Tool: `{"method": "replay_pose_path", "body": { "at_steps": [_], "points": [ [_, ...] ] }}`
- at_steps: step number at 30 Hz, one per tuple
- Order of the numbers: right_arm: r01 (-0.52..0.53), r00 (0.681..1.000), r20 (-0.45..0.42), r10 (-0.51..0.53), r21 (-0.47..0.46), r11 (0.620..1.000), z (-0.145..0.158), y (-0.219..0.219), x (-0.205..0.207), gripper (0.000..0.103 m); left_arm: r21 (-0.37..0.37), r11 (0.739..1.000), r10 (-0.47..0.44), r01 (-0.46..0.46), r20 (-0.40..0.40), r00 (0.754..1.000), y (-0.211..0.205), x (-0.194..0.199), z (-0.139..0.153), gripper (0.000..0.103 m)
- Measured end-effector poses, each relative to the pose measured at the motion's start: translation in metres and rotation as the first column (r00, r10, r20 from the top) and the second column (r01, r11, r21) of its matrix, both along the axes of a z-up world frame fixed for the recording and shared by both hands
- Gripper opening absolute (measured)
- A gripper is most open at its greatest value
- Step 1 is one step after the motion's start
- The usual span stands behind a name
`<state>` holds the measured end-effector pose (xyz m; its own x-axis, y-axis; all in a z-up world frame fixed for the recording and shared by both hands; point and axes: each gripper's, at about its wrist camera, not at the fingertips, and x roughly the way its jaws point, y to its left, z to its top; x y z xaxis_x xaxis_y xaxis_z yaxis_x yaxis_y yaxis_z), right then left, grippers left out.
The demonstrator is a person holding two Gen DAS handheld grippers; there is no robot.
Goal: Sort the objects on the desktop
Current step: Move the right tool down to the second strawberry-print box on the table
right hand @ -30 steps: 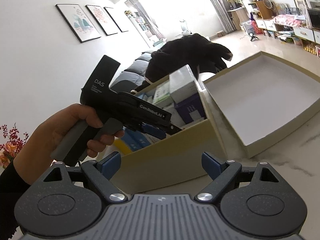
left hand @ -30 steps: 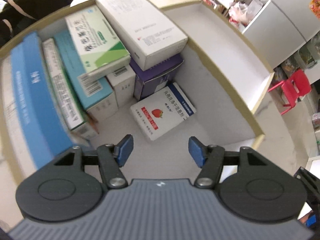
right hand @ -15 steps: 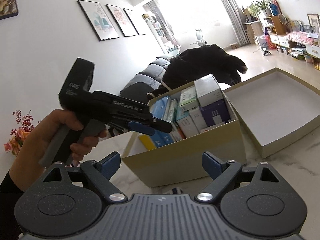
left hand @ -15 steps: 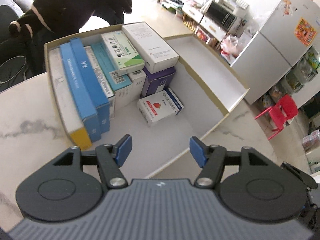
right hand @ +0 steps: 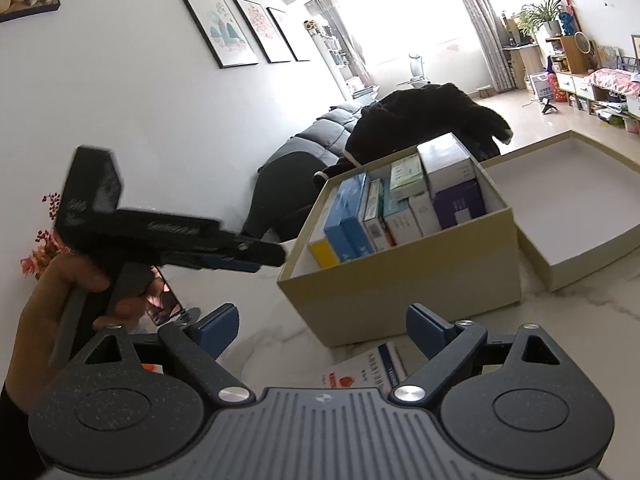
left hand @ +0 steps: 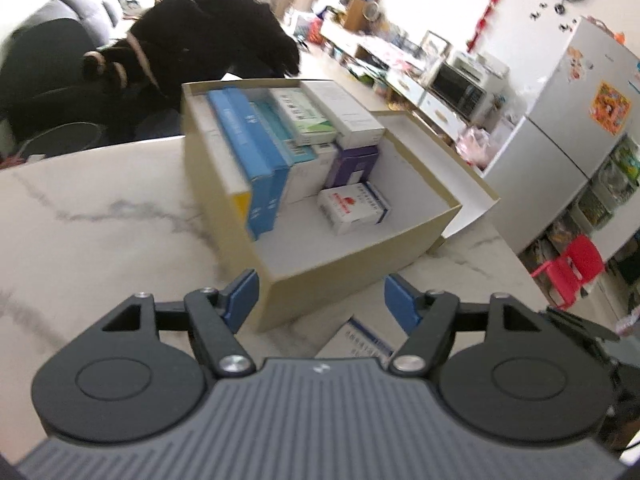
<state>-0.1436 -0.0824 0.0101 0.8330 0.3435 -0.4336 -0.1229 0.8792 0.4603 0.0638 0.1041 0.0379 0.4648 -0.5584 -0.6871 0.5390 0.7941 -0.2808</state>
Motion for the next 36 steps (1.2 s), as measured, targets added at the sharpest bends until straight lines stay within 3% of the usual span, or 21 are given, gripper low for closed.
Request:
{"method": "replay_pose_path", "body": {
  "at_steps": [4, 11, 20, 25, 36],
  "points": [
    [-0.022, 0.998, -0.054, 0.022, 0.0, 1.0, -0.018, 0.011, 0.007, 0.094, -0.005, 0.997, 0.072, -0.072, 0.064, 0.995, 0.018, -0.03, -0.019, 0.078],
    [-0.044, 0.993, -0.107, 0.04, -0.041, 0.998, -0.036, 0.028, 0.021, 0.094, -0.095, 0.981, 0.176, -0.167, 0.1, 0.979, 0.038, -0.073, -0.045, 0.083],
    [-0.031, 0.989, -0.149, 0.012, -0.13, 0.991, -0.055, 0.035, 0.035, 0.096, -0.117, 0.943, 0.33, -0.313, 0.181, 0.926, 0.058, -0.106, -0.053, 0.094],
    [-0.034, 0.987, -0.159, 0.0, -0.211, 0.977, -0.066, 0.04, 0.039, 0.097, -0.075, 0.949, 0.315, -0.306, 0.228, 0.921, 0.047, -0.113, -0.063, 0.103],
    [-0.101, 0.98, -0.195, 0.045, -0.286, 0.953, -0.085, 0.051, 0.045, 0.098, 0.032, 0.976, 0.199, -0.215, 0.274, 0.941, 0.039, -0.119, -0.083, 0.103]
  ]
}}
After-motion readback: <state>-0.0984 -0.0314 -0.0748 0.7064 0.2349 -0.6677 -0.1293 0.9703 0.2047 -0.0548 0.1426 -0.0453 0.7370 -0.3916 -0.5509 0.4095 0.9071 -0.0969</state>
